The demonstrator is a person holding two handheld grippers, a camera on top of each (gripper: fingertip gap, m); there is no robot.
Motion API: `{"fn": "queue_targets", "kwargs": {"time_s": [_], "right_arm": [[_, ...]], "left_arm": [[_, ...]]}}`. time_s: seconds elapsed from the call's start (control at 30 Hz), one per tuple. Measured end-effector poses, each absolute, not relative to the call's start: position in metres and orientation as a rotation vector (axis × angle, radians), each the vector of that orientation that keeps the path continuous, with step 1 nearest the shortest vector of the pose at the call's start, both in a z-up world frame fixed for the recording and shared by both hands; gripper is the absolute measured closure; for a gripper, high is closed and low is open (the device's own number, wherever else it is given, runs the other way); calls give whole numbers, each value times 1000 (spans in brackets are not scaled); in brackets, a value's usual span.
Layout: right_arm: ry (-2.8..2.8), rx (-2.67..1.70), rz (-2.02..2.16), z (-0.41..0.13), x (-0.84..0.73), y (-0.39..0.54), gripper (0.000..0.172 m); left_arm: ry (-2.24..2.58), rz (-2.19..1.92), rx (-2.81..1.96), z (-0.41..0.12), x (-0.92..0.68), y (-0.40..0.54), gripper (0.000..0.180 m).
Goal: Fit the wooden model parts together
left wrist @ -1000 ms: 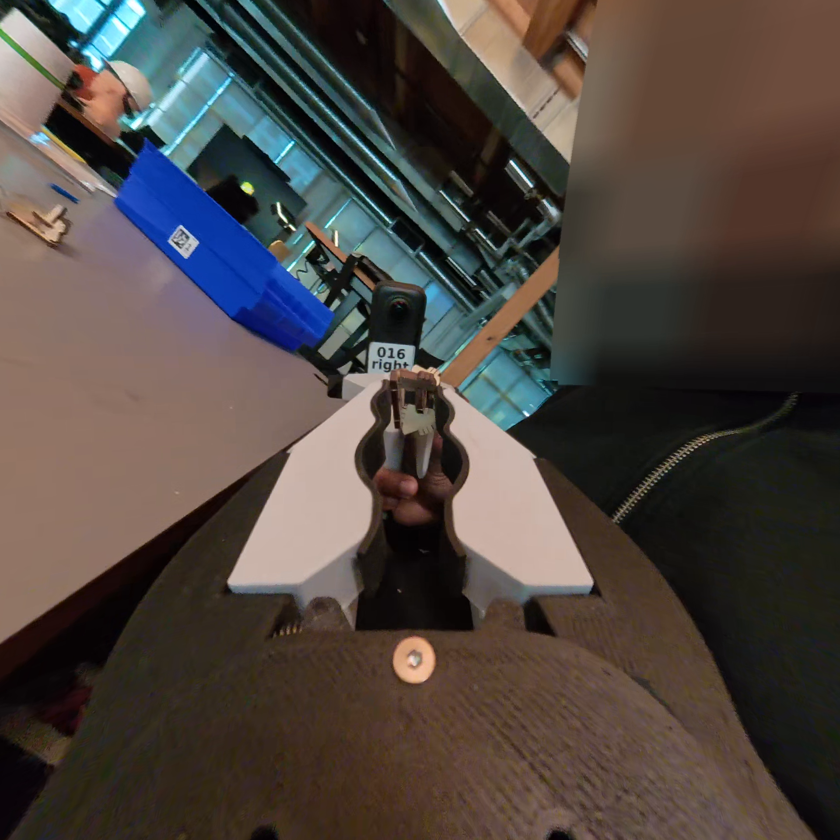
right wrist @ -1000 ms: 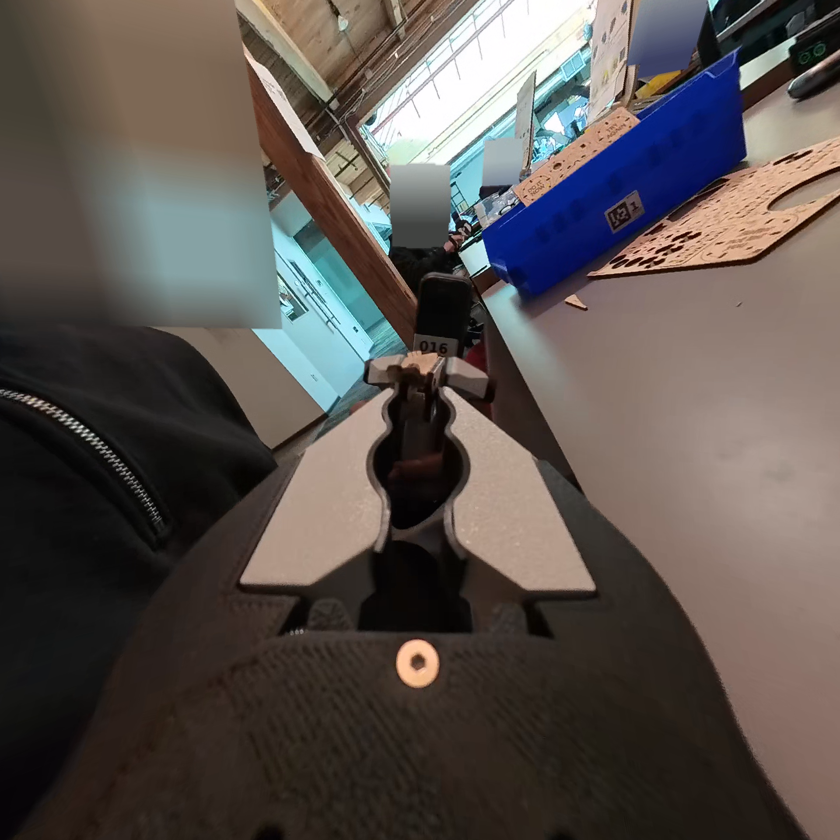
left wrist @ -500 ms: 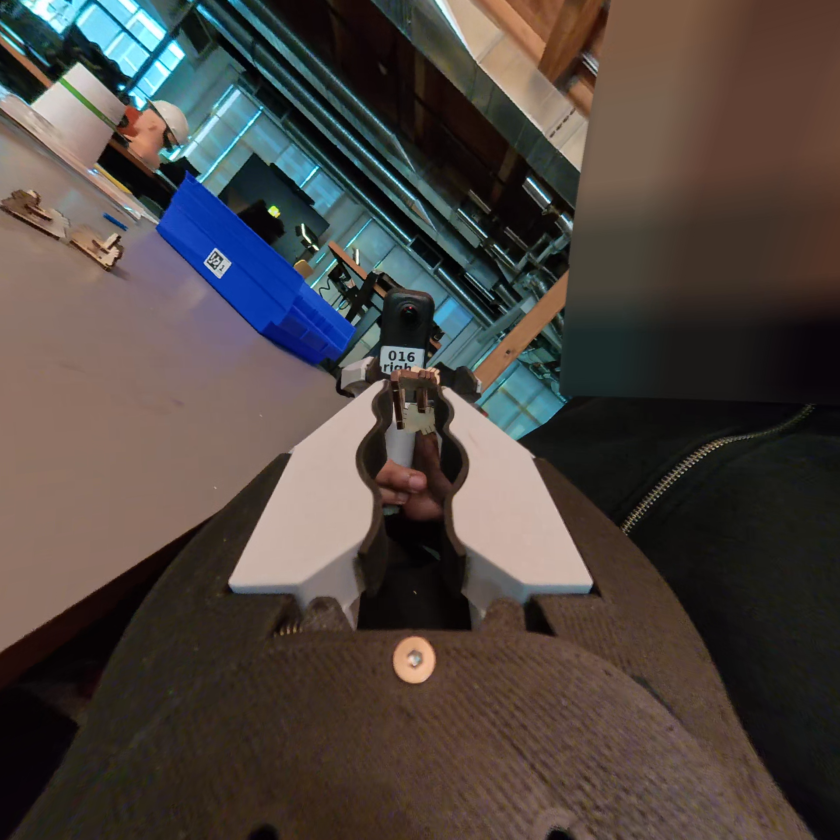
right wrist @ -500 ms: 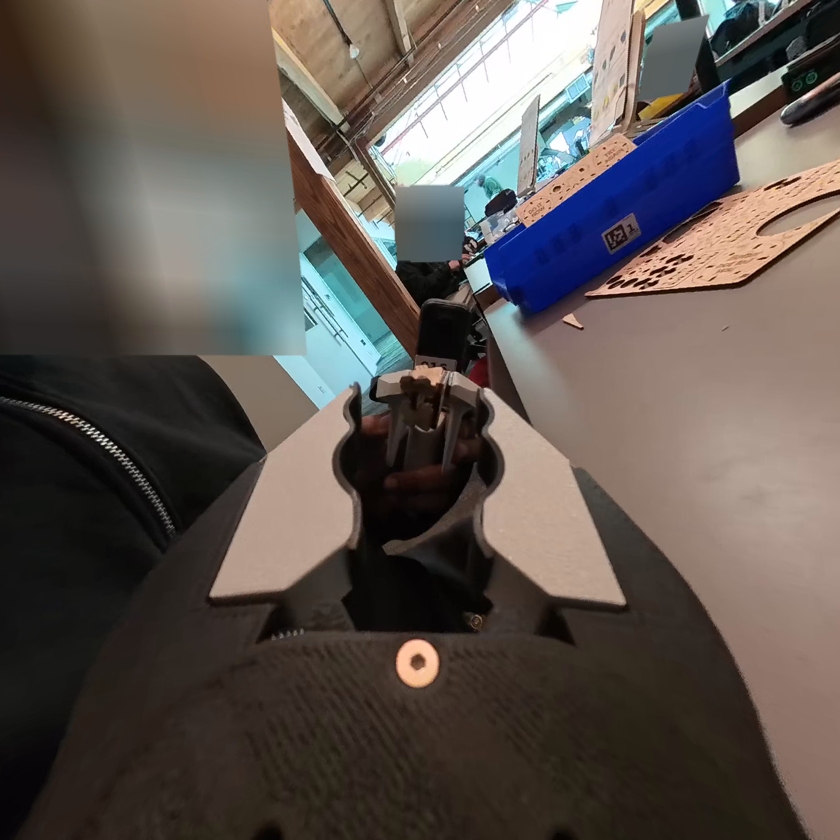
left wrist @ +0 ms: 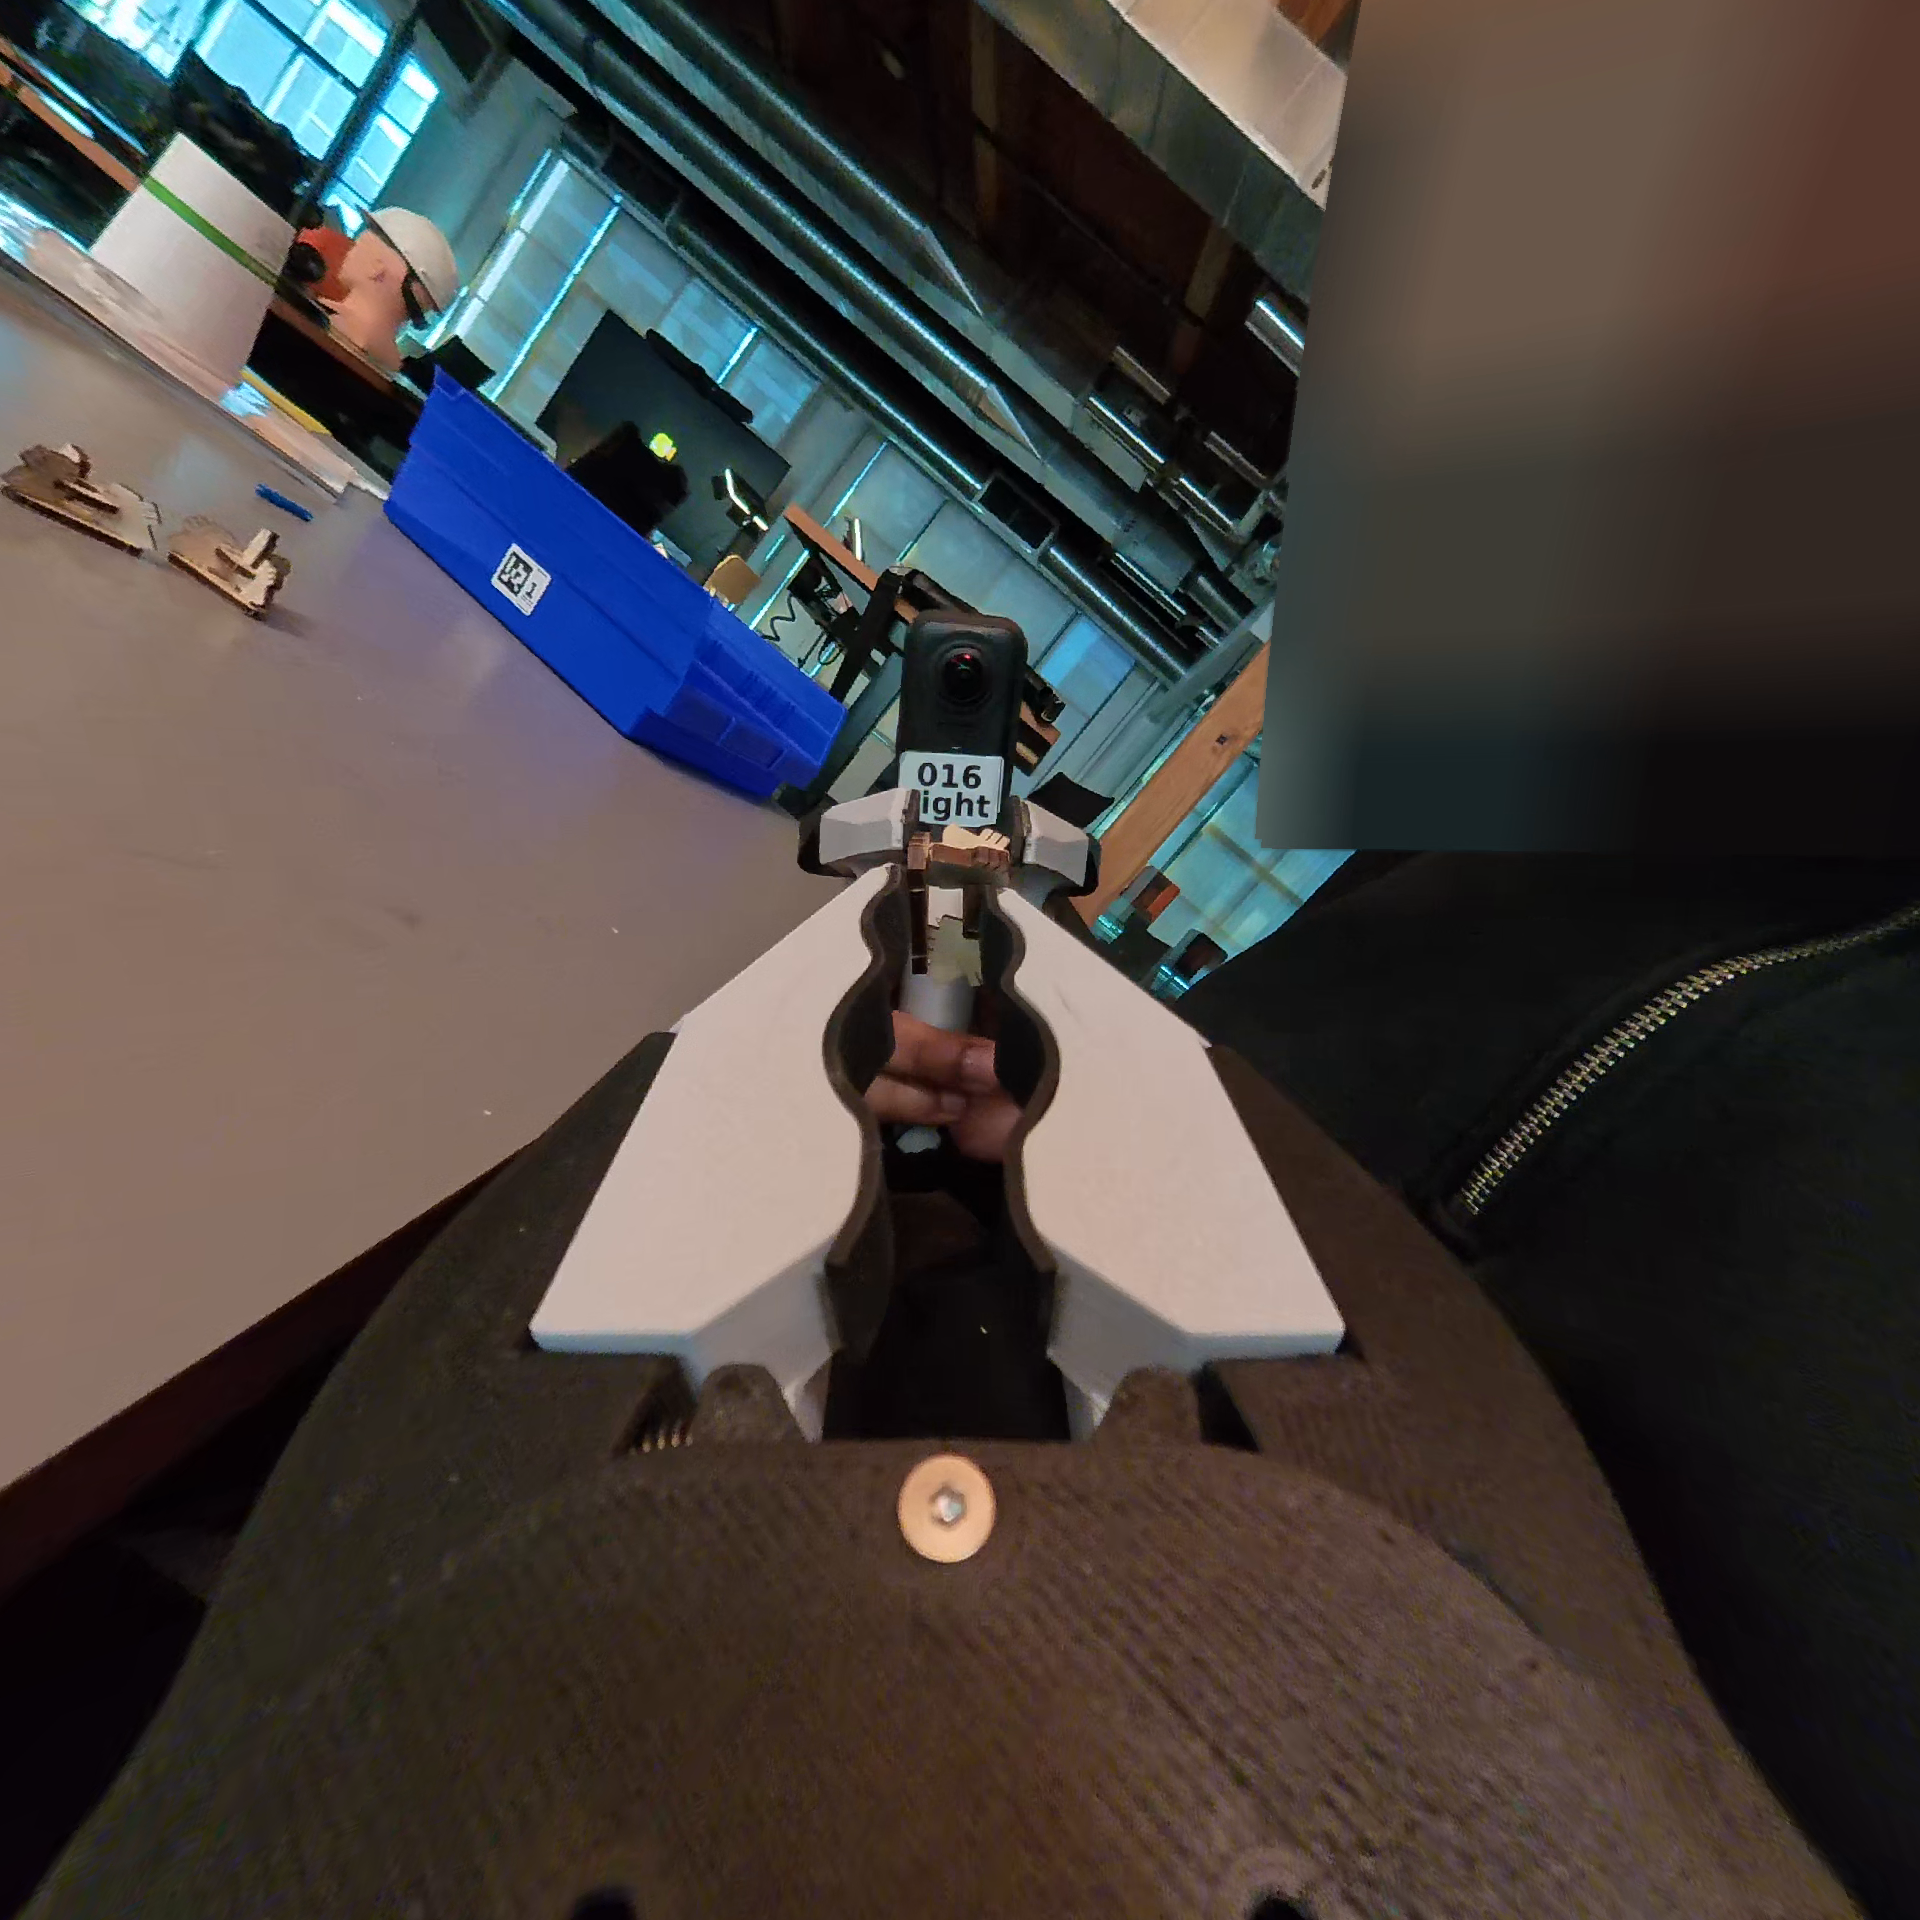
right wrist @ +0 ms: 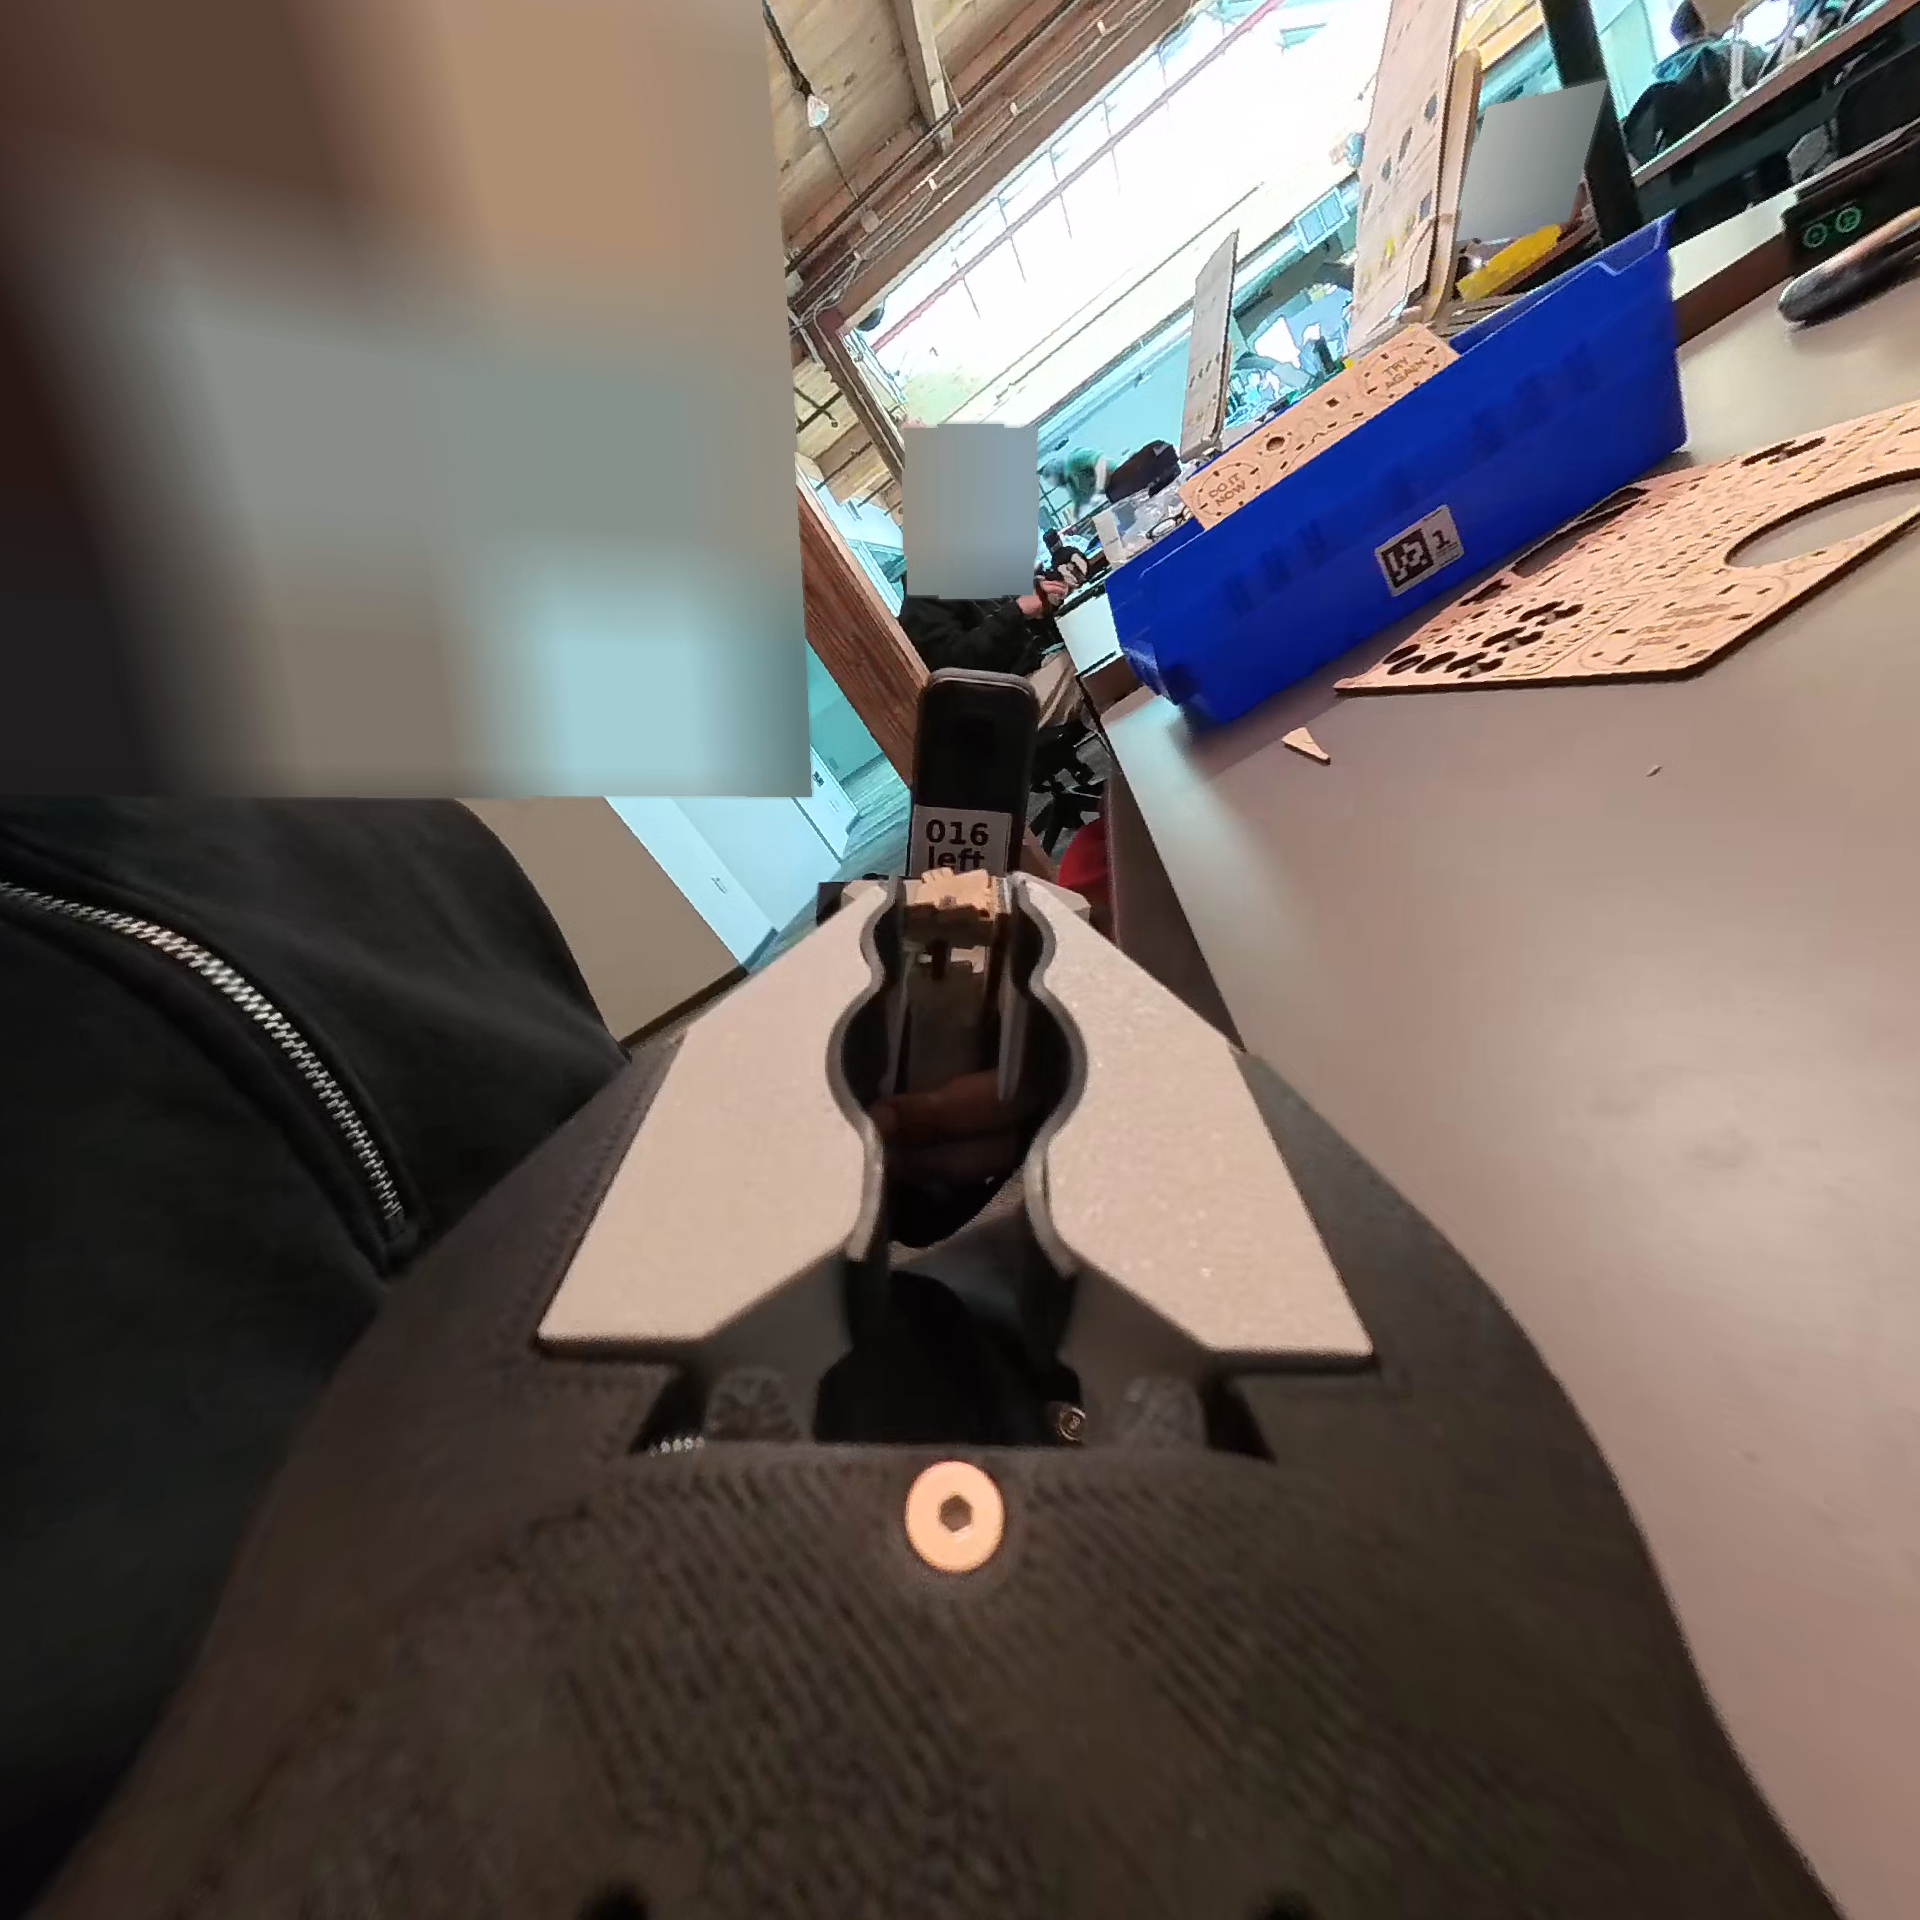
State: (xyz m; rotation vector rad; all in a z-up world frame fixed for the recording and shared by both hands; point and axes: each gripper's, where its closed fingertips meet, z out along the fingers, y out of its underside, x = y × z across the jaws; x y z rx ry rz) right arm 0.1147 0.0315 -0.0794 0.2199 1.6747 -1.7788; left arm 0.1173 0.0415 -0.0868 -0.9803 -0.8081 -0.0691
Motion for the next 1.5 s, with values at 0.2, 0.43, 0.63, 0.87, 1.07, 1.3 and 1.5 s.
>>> {"fn": "queue_targets", "kwargs": {"time_s": [0.2,0.43,0.63,0.87,1.07,1.3,1.5], "right_arm": [[1708,202,-1774,-80,115,32,154],[1667,241,-1732,-81,116,33,154],[1624,268,-1729,-83,115,32,155],[1626,247,-1736,-80,115,29,154],[1587,246,-1702,-75,117,26,154],[1507,281,-1728,-66,112,28,148],[1448,264,-1662,-65,113,32,152]], "left_arm": [[-813,-81,-973,-88,117,43,170],[-809,-98,-966,-89,118,44,170],[-810,-95,-957,-90,117,44,170],[-794,-26,-976,-87,118,41,170],[-772,37,-981,-81,120,37,170],[-754,44,-974,-78,122,36,170],[-727,31,-984,-76,125,38,170]]}}
